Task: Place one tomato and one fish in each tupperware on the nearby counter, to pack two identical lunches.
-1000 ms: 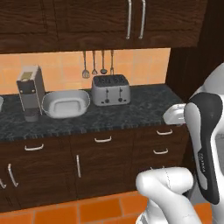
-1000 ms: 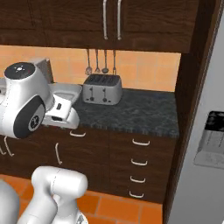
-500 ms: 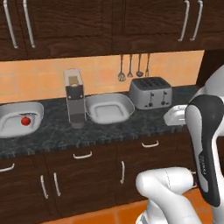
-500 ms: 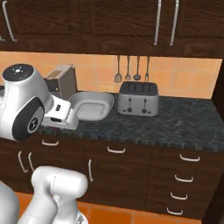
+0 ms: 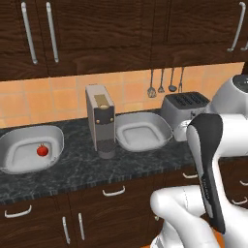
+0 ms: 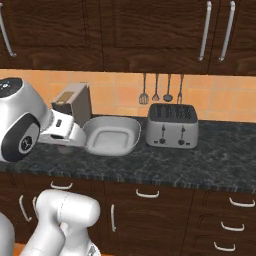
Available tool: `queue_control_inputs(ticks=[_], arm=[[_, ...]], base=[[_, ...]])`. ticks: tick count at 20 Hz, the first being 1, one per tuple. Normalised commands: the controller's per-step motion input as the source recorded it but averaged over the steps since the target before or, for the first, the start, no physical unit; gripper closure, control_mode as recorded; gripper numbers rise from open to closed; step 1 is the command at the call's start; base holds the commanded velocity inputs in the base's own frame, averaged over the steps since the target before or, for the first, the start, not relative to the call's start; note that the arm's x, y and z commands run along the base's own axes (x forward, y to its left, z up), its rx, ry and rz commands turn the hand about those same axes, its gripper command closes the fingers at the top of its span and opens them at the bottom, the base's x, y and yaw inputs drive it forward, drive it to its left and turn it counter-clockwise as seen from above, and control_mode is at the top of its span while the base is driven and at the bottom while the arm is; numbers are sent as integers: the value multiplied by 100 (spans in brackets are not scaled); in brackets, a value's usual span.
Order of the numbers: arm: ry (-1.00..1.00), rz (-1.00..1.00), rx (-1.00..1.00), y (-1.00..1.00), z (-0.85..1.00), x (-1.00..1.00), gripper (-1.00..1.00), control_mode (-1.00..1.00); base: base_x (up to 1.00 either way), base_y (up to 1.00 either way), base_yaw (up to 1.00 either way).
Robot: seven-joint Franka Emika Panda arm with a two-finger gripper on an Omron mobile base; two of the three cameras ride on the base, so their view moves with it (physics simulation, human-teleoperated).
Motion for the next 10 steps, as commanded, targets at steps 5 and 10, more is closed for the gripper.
queue_control_inputs(ticks=[5,10], arm=[[-12,-3,-2,-6,-65,87,100,-100],[6,14,7,3,-3,100,100,-100]], base=[[0,0,0],[0,0,0]])
